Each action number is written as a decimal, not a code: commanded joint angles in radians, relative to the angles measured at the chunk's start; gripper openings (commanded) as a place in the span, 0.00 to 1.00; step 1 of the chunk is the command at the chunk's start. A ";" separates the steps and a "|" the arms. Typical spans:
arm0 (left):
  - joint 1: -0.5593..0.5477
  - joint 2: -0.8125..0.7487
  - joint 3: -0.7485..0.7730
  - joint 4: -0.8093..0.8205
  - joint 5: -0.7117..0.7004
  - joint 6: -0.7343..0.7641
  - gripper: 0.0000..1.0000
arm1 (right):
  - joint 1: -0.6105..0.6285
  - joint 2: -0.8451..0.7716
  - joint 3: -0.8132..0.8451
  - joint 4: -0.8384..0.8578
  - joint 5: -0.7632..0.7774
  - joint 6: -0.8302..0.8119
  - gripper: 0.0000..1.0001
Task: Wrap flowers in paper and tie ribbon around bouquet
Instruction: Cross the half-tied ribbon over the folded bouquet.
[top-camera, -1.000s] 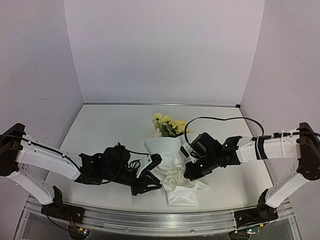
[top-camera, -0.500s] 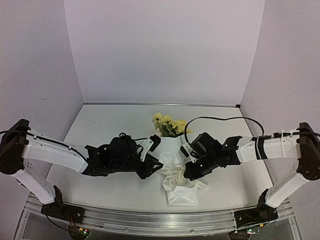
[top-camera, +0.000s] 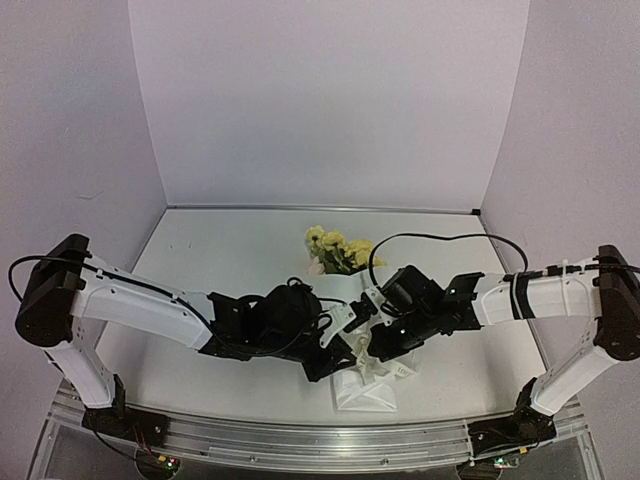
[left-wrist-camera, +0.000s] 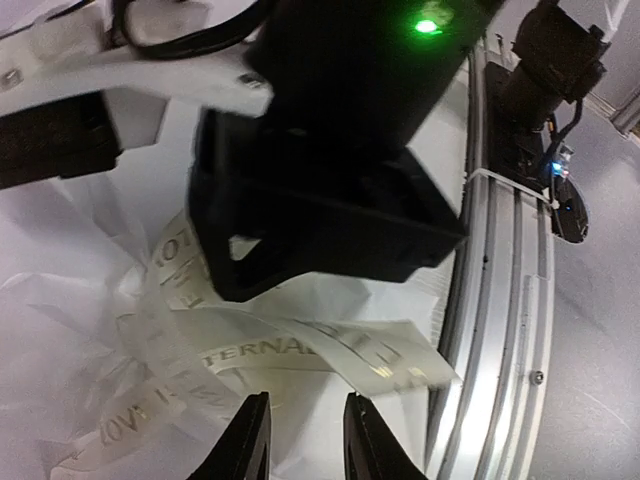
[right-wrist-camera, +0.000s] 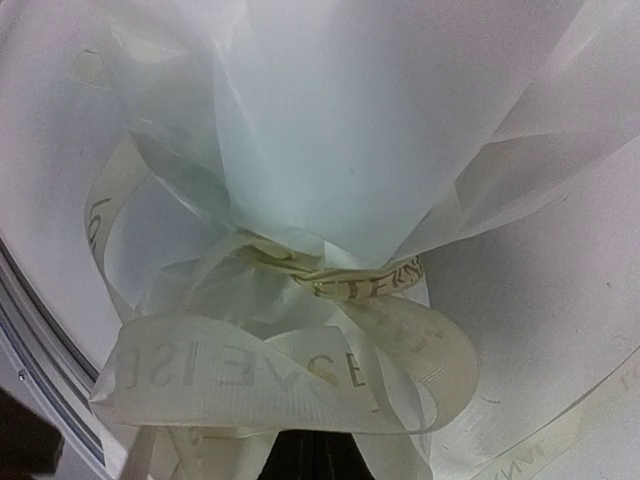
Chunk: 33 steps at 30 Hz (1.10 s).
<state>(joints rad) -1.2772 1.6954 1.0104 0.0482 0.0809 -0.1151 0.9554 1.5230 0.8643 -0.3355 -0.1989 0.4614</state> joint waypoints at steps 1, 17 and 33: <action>-0.042 0.020 0.071 -0.033 0.036 0.077 0.27 | 0.004 -0.024 -0.015 0.020 0.025 -0.014 0.00; 0.132 -0.023 0.077 0.045 -0.019 -0.005 0.29 | 0.004 -0.041 -0.048 0.079 0.048 -0.019 0.00; 0.155 0.132 0.252 -0.115 -0.001 0.007 0.28 | 0.003 -0.058 -0.071 0.118 0.062 -0.008 0.00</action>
<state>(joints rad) -1.1272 1.8523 1.2562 -0.0600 0.1758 -0.0801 0.9554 1.5040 0.8024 -0.2471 -0.1641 0.4506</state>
